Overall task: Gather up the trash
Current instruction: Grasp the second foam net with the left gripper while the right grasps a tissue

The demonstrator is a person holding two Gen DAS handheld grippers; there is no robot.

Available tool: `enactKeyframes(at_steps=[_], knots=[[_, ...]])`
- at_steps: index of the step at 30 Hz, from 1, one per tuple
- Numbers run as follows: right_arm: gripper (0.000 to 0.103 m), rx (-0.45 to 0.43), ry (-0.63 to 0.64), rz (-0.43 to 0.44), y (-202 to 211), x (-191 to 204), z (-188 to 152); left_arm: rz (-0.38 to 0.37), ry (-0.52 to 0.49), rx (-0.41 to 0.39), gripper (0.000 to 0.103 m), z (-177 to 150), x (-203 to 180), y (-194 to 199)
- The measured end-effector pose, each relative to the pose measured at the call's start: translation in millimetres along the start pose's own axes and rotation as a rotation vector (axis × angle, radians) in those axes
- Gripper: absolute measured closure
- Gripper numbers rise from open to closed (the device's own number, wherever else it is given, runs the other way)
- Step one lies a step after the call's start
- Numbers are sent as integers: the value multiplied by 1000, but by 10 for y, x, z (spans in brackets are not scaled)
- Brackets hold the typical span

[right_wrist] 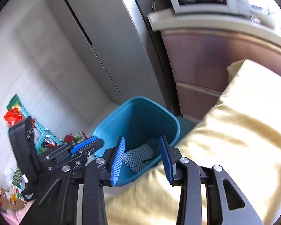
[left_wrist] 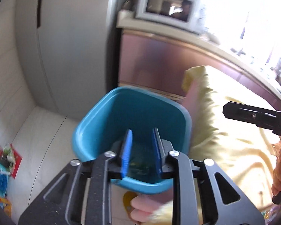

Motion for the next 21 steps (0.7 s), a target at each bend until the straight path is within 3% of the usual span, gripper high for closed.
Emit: enactKeyframes(at_steps=[5, 12, 21], knots=[[64, -116, -2, -52, 720, -190, -135, -149, -102, -24, 75, 0, -714, 200], [64, -226, -75, -202, 1680, -716, -527, -366, -217, 50, 73, -232, -1751, 275], [63, -261, -235, -460, 2554, -1510, -1261, -483, -294, 150, 65, -543, -2712, 107]])
Point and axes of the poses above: each gripper's, at about its wrist camera, not at the fingertips, and y roughly against the way its jaws point, x to its left, z to its top, the point moved 10 cm from there along -y, roughly the way its jaws point, and after that the axes turned 6 degrees about y, right-handed, at the moved point
